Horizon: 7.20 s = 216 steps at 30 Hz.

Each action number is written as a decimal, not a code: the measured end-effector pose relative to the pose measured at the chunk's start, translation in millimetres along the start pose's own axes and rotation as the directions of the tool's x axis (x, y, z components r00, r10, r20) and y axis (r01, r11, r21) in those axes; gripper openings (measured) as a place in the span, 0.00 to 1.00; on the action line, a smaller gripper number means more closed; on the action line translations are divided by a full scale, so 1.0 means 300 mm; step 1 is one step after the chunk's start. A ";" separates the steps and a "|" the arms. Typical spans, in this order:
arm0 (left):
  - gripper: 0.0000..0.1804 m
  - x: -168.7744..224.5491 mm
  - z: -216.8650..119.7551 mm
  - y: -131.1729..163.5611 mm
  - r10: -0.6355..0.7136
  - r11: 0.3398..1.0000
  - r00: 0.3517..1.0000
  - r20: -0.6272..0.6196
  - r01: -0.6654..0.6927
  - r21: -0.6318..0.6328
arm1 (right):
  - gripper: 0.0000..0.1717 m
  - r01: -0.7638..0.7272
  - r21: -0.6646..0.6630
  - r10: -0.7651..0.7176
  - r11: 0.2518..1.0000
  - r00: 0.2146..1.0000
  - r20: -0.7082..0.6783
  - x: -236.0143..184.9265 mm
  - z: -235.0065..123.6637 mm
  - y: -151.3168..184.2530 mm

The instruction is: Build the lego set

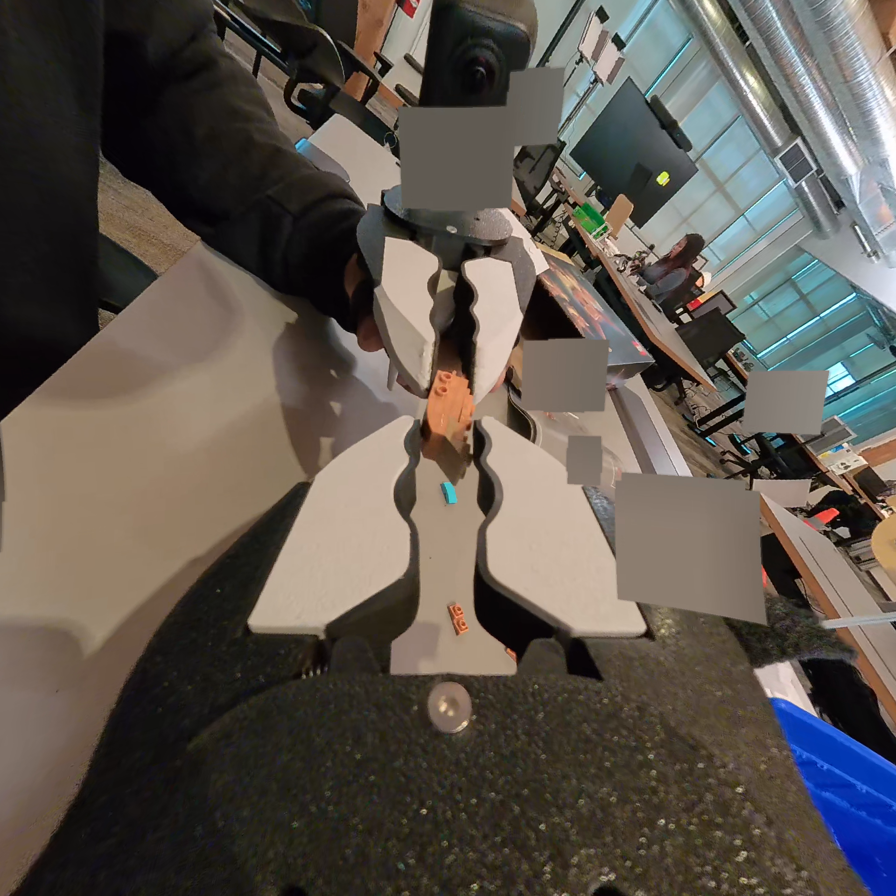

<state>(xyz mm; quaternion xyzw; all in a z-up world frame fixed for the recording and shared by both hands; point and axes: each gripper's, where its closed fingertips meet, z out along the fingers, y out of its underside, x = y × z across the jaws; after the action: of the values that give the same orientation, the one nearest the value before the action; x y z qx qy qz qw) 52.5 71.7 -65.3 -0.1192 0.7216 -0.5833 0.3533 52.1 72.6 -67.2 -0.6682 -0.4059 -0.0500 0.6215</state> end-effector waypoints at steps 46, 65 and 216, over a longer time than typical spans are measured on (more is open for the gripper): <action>0.11 -0.053 0.026 0.099 -0.227 0.970 0.974 0.009 0.227 -0.086 | 0.26 -0.002 -0.062 -0.005 0.998 0.993 -0.114 0.031 0.025 0.091; 0.11 -0.041 0.031 0.071 0.657 0.753 0.750 0.073 -0.650 -0.100 | 0.21 -0.876 -0.003 0.817 0.483 0.449 0.362 0.012 0.034 0.069; 0.03 -0.087 0.006 0.376 -0.531 0.682 0.841 0.108 0.499 -0.534 | 0.13 -0.472 -0.463 0.561 0.750 0.825 0.067 -0.108 0.051 0.332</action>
<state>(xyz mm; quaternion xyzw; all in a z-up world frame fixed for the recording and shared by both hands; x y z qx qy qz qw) 99.6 118.4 -160.2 -0.3958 0.8029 -0.4330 0.1063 83.9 80.6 -167.8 -0.8752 -0.2439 0.1052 0.4044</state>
